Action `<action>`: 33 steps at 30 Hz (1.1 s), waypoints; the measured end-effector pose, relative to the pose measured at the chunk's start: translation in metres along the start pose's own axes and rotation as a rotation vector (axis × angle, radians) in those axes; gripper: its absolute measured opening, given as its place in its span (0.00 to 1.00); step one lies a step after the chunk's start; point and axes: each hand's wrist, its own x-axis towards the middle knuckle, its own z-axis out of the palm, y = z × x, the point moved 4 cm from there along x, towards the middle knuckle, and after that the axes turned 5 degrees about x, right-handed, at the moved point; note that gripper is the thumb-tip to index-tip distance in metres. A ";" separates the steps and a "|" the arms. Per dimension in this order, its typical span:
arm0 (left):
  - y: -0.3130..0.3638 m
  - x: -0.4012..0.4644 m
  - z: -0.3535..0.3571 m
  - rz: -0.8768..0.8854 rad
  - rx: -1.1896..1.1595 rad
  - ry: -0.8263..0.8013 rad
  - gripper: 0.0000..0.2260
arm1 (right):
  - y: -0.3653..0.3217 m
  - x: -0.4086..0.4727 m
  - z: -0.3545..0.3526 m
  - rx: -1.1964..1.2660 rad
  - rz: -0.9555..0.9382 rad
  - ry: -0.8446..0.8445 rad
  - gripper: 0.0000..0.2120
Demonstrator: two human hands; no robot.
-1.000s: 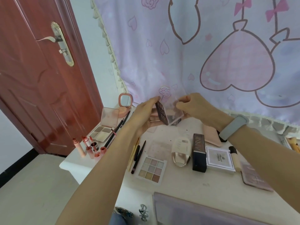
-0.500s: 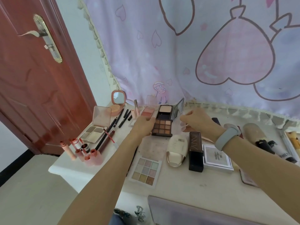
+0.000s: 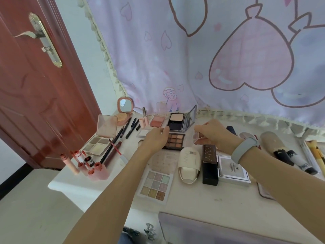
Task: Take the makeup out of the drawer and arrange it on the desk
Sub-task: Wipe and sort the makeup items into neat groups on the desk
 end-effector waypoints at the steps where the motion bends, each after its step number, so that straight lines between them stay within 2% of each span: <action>1: 0.000 0.000 0.000 0.007 0.006 0.003 0.22 | -0.001 -0.001 0.000 0.017 0.008 -0.007 0.05; 8: 0.001 -0.008 -0.003 0.037 0.027 0.029 0.21 | 0.000 -0.006 -0.002 0.039 -0.010 0.008 0.03; 10: 0.002 -0.012 -0.006 0.064 0.040 0.037 0.19 | 0.000 -0.009 -0.008 -0.032 -0.030 0.038 0.07; 12: 0.002 -0.019 -0.012 0.098 0.039 0.069 0.13 | 0.000 -0.014 -0.018 -0.255 -0.144 0.136 0.10; 15: 0.002 -0.040 -0.025 0.157 0.013 0.223 0.12 | -0.001 -0.039 -0.025 -0.487 -0.436 0.284 0.12; 18: -0.005 -0.069 -0.028 0.159 -0.018 0.319 0.14 | 0.010 -0.069 -0.008 -0.720 -0.707 0.117 0.12; 20: -0.010 -0.086 -0.023 0.156 0.015 0.336 0.14 | 0.026 -0.080 0.008 -1.032 -0.788 0.023 0.17; 22: -0.015 -0.100 -0.019 0.145 0.036 0.370 0.13 | 0.039 -0.085 0.019 -1.241 -0.799 -0.001 0.22; 27: -0.025 -0.124 -0.015 0.136 -0.007 0.438 0.12 | 0.047 -0.094 0.026 -1.349 -0.869 -0.044 0.31; 29: -0.024 -0.129 -0.013 0.146 -0.030 0.440 0.12 | 0.046 -0.098 0.029 -1.363 -0.906 -0.052 0.29; 33: -0.019 -0.139 -0.005 0.169 -0.089 0.452 0.11 | 0.041 -0.104 0.035 -1.426 -1.035 0.000 0.17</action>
